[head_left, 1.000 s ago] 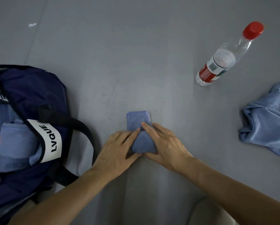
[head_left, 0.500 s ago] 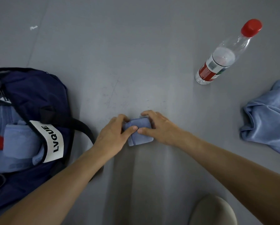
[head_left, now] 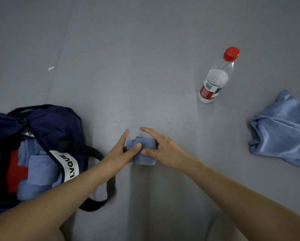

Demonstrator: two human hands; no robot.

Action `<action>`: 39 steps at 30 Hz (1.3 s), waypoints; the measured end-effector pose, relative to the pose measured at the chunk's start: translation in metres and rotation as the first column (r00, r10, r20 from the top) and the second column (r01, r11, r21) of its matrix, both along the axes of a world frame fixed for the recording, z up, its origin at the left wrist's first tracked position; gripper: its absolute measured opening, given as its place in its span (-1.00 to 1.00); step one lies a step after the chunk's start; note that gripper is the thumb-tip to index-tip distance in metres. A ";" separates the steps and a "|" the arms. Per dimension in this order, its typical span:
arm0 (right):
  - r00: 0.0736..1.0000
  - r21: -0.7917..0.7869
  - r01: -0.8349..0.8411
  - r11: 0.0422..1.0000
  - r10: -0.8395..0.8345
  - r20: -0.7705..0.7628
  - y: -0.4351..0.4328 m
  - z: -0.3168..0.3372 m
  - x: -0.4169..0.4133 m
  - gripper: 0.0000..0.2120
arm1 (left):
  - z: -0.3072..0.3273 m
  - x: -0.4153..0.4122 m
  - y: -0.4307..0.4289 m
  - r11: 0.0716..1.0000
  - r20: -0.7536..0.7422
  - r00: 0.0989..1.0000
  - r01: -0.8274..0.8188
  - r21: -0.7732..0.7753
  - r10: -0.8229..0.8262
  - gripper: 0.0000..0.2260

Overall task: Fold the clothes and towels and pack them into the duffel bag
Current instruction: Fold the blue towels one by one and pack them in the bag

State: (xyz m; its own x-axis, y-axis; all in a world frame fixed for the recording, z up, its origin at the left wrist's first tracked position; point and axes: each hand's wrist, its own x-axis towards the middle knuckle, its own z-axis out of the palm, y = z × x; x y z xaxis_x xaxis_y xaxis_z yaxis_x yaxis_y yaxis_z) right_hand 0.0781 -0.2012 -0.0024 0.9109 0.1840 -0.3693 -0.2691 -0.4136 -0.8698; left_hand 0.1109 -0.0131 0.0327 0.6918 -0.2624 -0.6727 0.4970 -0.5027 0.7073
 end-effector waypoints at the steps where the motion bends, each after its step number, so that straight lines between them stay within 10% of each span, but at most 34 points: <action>1: 0.999 0.037 0.010 0.999 -0.011 0.030 0.004 0.010 0.000 -0.35 | 0.015 0.007 0.004 0.999 0.032 0.998 0.049 -0.014 -0.048 -0.18; 9: 0.942 -0.054 -0.205 0.977 0.212 0.260 0.076 0.124 0.039 -0.54 | 0.135 0.022 0.086 0.984 0.318 0.948 0.026 -0.177 0.032 -0.33; 18: 0.832 -0.284 -0.279 0.917 0.378 0.406 0.226 0.138 0.087 -0.49 | 0.129 0.019 0.229 0.934 0.707 0.640 -0.347 -0.084 0.301 -0.67; 26: 0.797 -0.673 -0.280 0.685 0.557 0.235 0.267 0.056 0.020 -0.28 | 0.072 -0.009 0.306 0.880 0.580 0.705 -0.473 -0.043 0.407 -0.80; 39: 0.886 -0.683 -0.246 0.688 0.446 0.130 0.285 0.047 0.069 -0.24 | 0.070 0.034 0.301 0.837 0.364 0.761 -0.534 -0.118 0.537 -0.81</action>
